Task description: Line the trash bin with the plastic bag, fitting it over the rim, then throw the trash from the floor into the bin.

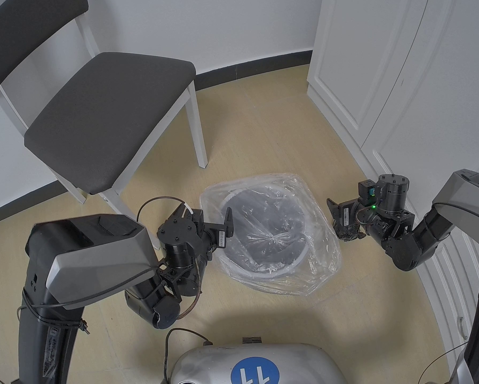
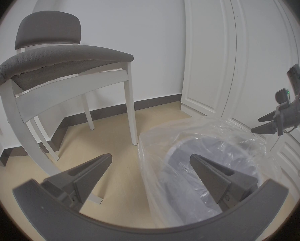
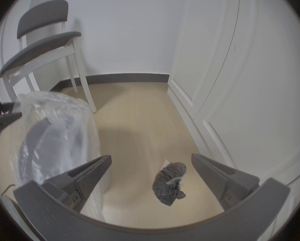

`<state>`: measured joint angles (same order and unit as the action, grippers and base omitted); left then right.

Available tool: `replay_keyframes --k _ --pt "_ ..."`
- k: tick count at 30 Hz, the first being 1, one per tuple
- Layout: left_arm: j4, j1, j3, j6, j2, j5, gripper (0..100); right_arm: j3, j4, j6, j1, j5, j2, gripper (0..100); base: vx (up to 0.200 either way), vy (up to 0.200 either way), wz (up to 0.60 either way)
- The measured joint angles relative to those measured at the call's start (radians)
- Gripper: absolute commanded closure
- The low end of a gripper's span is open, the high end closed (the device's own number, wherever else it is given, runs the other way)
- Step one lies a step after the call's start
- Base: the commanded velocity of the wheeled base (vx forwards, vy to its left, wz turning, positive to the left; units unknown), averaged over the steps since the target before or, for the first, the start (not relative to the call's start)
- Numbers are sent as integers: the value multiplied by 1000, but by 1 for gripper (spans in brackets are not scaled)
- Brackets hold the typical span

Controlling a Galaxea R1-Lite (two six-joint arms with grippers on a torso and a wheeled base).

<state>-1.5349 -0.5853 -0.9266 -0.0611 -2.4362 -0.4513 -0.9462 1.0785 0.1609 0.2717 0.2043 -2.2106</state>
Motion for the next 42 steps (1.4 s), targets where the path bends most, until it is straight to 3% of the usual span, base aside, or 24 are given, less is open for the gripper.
replay_keyframes --k 8,12,18,28,42 --pt "1 7 -47 5 -14 -27 0 71 16 -100 100 -7 101 0 0 0 0" --pt "0 16 -89 5 -31 -72 0 106 7 -112 141 -10 137 0 0 0 0" --pt "1 20 -111 5 -44 -78 0 122 1 -109 169 -11 130 0 0 0 0" --pt "1 21 -113 5 -50 -79 0 95 -65 -99 166 -10 47 0 0 0 0" --pt "1 44 -129 -1 -56 -80 0 34 -58 -73 89 -10 3 0 0 0 0"
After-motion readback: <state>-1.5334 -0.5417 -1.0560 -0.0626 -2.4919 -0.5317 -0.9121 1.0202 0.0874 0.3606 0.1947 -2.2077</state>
